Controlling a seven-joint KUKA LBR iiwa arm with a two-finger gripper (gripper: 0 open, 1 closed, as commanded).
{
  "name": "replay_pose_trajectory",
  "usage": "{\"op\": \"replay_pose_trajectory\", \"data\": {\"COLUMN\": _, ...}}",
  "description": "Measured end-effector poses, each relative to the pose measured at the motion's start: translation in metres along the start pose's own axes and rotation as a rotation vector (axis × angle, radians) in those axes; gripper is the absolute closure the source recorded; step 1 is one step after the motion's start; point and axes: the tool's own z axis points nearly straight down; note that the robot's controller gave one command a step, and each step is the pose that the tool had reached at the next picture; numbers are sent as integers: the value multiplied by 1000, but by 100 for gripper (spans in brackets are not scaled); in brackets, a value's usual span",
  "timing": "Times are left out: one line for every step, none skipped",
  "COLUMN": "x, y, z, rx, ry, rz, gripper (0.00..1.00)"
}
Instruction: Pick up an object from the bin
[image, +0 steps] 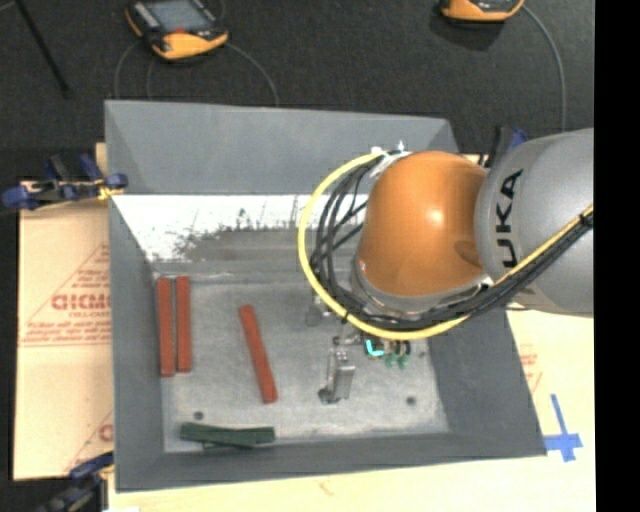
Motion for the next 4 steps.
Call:
{"op": "replay_pose_trajectory", "data": {"x": -2, "y": 0, "z": -4, "rx": -1, "ry": -8, "rz": 3, "gripper": 0}}
{"op": "replay_pose_trajectory", "data": {"x": -20, "y": 15, "z": 55, "rx": -2, "ry": -11, "rz": 111, "gripper": 0}}
{"op": "replay_pose_trajectory", "data": {"x": -45, "y": 24, "z": 69, "rx": 0, "ry": -4, "rz": 321, "gripper": 0}}
{"op": "replay_pose_trajectory", "data": {"x": -78, "y": 49, "z": 92, "rx": -2, "ry": -11, "rz": 303, "gripper": 0}}
